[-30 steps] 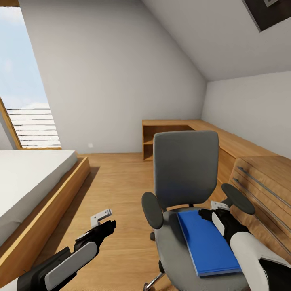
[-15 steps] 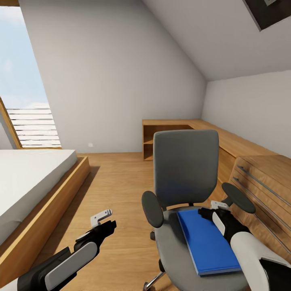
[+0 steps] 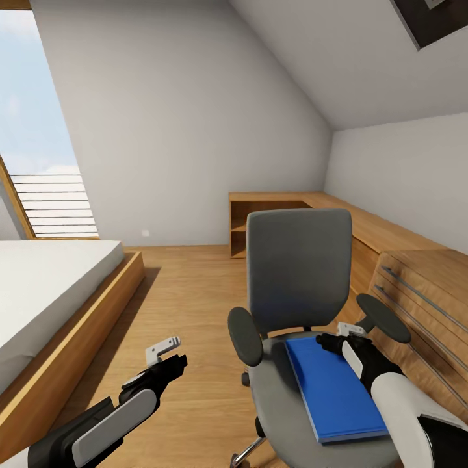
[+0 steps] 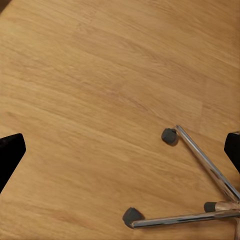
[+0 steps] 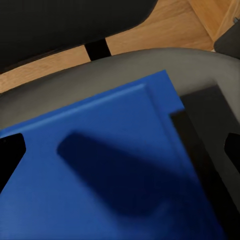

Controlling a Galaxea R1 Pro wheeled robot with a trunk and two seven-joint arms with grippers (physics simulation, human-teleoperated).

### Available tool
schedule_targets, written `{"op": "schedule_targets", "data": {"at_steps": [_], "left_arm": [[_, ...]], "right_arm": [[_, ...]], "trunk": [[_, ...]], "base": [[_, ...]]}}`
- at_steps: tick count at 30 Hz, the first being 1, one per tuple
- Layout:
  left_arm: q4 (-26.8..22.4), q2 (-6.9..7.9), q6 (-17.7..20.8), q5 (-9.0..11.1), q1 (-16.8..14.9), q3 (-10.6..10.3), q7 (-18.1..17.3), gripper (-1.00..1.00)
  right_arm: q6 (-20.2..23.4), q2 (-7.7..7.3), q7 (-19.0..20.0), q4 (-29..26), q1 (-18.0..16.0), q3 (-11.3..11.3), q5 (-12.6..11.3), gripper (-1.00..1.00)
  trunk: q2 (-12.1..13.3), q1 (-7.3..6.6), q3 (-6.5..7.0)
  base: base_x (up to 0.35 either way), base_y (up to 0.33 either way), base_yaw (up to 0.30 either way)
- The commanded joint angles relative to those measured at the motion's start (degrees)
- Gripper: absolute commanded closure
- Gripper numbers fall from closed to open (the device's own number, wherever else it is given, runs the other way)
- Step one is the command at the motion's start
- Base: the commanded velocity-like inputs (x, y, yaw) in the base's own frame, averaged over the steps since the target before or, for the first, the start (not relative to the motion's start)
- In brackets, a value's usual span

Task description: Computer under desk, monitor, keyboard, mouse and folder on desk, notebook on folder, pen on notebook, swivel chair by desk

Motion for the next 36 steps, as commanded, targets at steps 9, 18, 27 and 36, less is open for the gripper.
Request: {"op": "schedule_targets", "data": {"at_steps": [9, 18, 27, 36], "left_arm": [[-0.07, 0.04, 0.41, -0.01, -0.08, -0.09, 0.3, -1.0], [-0.07, 0.04, 0.41, -0.01, -0.08, -0.09, 0.3, -1.0], [-0.07, 0.04, 0.41, -0.01, -0.08, -0.09, 0.3, -1.0], [-0.07, 0.04, 0.41, -0.01, -0.08, -0.09, 0.3, -1.0]], "right_arm": [[0.32, -0.02, 0.17, -0.1, -0.01, -0.25, -0.15, -1.0], [0.32, -1.99, 0.9, -0.08, -0.02, -0.94, -3.47, -1.0], [0.39, -3.35, 1.13, -0.1, -0.02, -1.33, -7.37, -1.0], [0.77, -3.54, 1.08, -0.1, -0.02, -1.37, -8.12, -1.0]], "trunk": [[-0.03, -0.01, -0.06], [-0.03, -0.01, -0.06], [-0.03, -0.01, -0.06], [-0.03, -0.01, -0.06]], "base": [[0.0, 0.0, 0.0], [0.0, 0.0, 0.0], [0.0, 0.0, 0.0], [0.0, 0.0, 0.0]]}}
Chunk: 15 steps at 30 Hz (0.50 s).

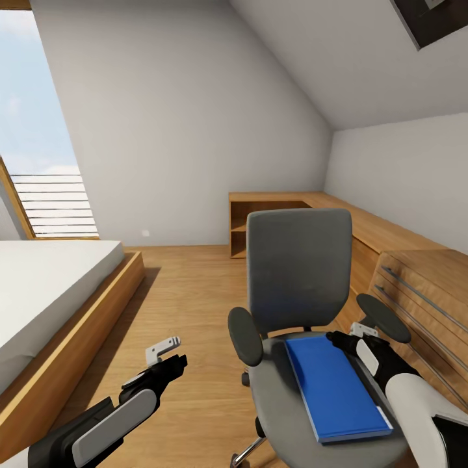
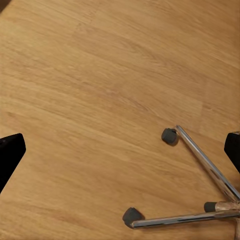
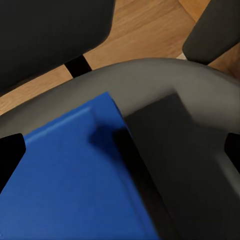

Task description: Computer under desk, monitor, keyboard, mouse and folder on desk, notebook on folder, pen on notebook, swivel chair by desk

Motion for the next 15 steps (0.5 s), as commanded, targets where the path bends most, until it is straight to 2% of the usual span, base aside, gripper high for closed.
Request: {"op": "schedule_targets", "data": {"at_steps": [1, 5, 15], "left_arm": [[-0.07, 0.04, 0.41, -0.01, -0.08, -0.09, 0.3, -1.0], [-0.07, 0.04, 0.41, -0.01, -0.08, -0.09, 0.3, -1.0], [-0.07, 0.04, 0.41, -0.01, -0.08, -0.09, 0.3, -1.0]], "right_arm": [[0.34, 0.03, 0.11, -0.09, -0.03, -0.29, -0.22, -1.0], [0.43, 0.06, 0.11, -0.08, -0.03, -0.22, -0.24, -1.0], [0.47, 0.07, 0.11, -0.08, -0.02, -0.13, -0.25, -1.0]], "trunk": [[-0.03, -0.01, -0.06], [-0.03, -0.01, -0.06], [-3.64, 1.97, -1.68]], "base": [[0.0, 0.0, 0.0], [0.0, 0.0, 0.0], [0.0, 0.0, 0.0]]}}
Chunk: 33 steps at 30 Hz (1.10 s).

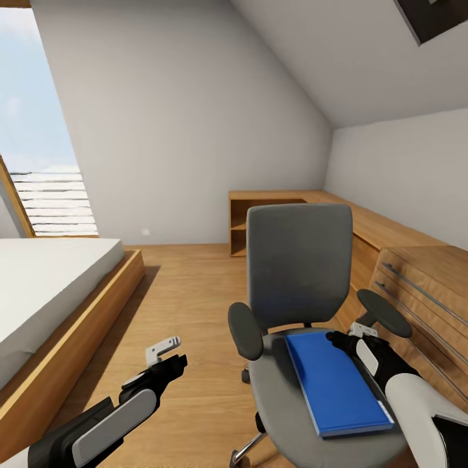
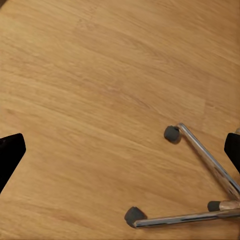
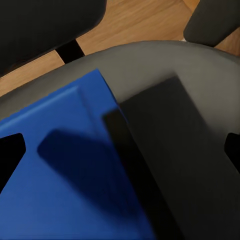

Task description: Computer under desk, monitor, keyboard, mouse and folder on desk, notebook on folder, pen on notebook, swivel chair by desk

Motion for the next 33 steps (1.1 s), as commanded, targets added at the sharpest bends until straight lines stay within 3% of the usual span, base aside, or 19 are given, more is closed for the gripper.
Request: {"op": "schedule_targets", "data": {"at_steps": [1, 6, 10, 28, 33], "left_arm": [[-0.07, 0.04, 0.41, -0.01, -0.08, -0.09, 0.3, -1.0], [-0.07, 0.04, 0.41, -0.01, -0.08, -0.09, 0.3, -1.0], [-0.07, 0.04, 0.41, -0.01, -0.08, -0.09, 0.3, -1.0], [-0.07, 0.04, 0.41, 0.19, -0.08, -0.21, 0.16, -1.0], [-0.07, 0.04, 0.41, 0.24, -0.08, -0.25, 0.09, -1.0]], "right_arm": [[0.29, 0.02, 0.12, -0.09, -0.03, -0.29, -0.22, -1.0], [0.3, 0.02, 0.12, -0.09, -0.02, -0.29, -0.22, -1.0], [0.31, 0.02, 0.12, -0.09, -0.02, -0.29, -0.22, -1.0], [0.31, 0.02, 0.12, -0.09, 0.02, -0.13, -0.22, -1.0], [0.3, 0.02, 0.12, -0.07, 0.0, -0.11, -0.22, -1.0]], "trunk": [[-0.03, -0.01, -0.06], [-0.03, -0.01, -0.06], [-1.63, 0.87, -0.78], [-1.63, 0.87, -0.78], [-1.63, 0.87, -0.78]], "base": [[0.0, 0.0, 0.0], [0.0, 0.0, 0.0], [0.0, 0.0, 0.0], [-0.003, 0.0, 0.0], [-0.187, 0.0, 0.0]]}}
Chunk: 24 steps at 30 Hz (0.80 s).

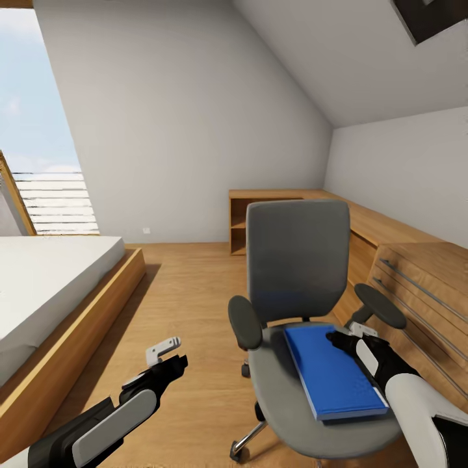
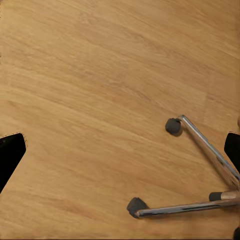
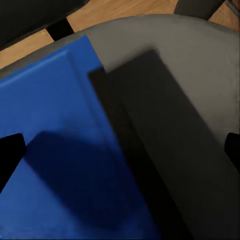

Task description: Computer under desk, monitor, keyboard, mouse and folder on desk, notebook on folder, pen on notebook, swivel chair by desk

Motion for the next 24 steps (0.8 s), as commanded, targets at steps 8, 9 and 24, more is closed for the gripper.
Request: {"op": "schedule_targets", "data": {"at_steps": [8, 9, 24], "left_arm": [[-0.07, 0.04, 0.41, 0.0, -0.08, -0.15, 0.25, -1.0], [-0.07, 0.04, 0.41, 0.0, -0.08, -0.16, 0.25, -1.0], [-0.07, 0.04, 0.41, 0.01, -0.08, -0.27, 0.24, -1.0]], "right_arm": [[0.25, 0.02, 0.1, -0.05, -0.04, -0.25, -0.15, -1.0], [0.24, 0.02, 0.1, -0.04, -0.03, -0.25, -0.15, -1.0], [0.23, 0.09, 0.1, 0.01, -0.01, -0.21, 0.01, -1.0]], "trunk": [[-0.03, -0.04, -0.06], [-0.03, -0.04, -0.06], [-0.03, -0.04, -0.06]], "base": [[-0.125, 0.0, 0.0], [-0.032, 0.0, 0.0], [-0.067, 0.058, 0.0]]}}
